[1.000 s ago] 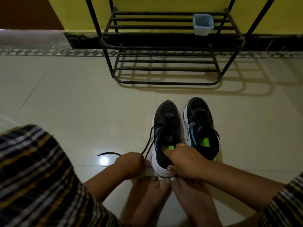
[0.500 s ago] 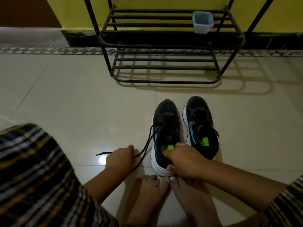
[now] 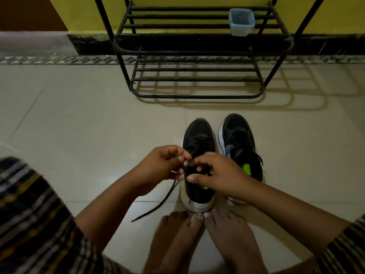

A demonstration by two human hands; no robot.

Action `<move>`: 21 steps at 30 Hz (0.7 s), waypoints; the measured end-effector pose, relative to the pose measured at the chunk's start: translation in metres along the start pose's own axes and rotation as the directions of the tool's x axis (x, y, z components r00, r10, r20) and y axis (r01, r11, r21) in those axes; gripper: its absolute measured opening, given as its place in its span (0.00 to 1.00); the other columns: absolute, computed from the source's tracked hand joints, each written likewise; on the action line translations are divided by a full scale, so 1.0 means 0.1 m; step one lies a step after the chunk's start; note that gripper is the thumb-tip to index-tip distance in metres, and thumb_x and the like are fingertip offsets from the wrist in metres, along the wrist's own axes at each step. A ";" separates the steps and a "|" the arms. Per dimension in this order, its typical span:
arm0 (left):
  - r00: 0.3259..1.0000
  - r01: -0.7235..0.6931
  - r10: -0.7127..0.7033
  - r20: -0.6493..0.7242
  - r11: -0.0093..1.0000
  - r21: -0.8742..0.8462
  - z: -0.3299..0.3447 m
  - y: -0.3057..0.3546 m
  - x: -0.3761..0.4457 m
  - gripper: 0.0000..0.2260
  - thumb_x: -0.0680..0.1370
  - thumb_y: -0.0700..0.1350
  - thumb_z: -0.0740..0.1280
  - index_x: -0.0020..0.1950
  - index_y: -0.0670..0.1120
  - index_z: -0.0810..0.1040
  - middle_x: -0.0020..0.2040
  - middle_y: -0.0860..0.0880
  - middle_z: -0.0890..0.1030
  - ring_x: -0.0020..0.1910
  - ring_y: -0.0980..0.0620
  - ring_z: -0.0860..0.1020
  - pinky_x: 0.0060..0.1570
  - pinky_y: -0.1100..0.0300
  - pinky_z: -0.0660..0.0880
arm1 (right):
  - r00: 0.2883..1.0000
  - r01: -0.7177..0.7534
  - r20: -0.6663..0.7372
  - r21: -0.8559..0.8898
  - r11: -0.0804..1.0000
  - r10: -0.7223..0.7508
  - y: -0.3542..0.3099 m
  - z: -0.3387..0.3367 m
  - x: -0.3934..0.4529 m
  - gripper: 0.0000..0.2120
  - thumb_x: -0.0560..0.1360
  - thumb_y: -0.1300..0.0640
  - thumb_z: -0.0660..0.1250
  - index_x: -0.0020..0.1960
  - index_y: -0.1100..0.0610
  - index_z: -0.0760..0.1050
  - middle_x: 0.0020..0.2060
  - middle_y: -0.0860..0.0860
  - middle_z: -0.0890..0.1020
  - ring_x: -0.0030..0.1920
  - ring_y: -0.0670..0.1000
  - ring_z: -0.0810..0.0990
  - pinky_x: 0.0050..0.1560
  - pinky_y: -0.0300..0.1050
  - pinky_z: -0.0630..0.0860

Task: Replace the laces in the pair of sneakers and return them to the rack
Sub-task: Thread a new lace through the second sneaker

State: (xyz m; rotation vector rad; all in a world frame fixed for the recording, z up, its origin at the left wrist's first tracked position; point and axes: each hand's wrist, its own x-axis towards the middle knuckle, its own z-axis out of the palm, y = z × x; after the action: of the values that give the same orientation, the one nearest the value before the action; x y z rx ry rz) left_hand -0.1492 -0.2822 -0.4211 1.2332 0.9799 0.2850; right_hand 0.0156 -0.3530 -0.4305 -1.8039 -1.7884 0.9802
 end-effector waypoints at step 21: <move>0.896 0.099 0.226 -0.383 0.739 0.666 -0.15 -0.25 0.13 0.05 0.77 0.42 0.66 0.42 0.49 0.79 0.39 0.54 0.79 0.38 0.57 0.76 0.34 0.71 0.66 | 0.931 -0.213 -0.283 0.090 0.973 0.230 0.30 -0.19 0.02 0.06 0.76 0.59 0.66 0.42 0.57 0.80 0.34 0.44 0.79 0.37 0.40 0.76 0.38 0.31 0.69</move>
State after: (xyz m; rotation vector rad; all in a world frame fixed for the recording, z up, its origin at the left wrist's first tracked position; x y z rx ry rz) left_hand -0.1611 -0.2725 -0.4489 1.9302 1.5214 0.2797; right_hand 0.0496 -0.3503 -0.4398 -2.0266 -1.3874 0.7844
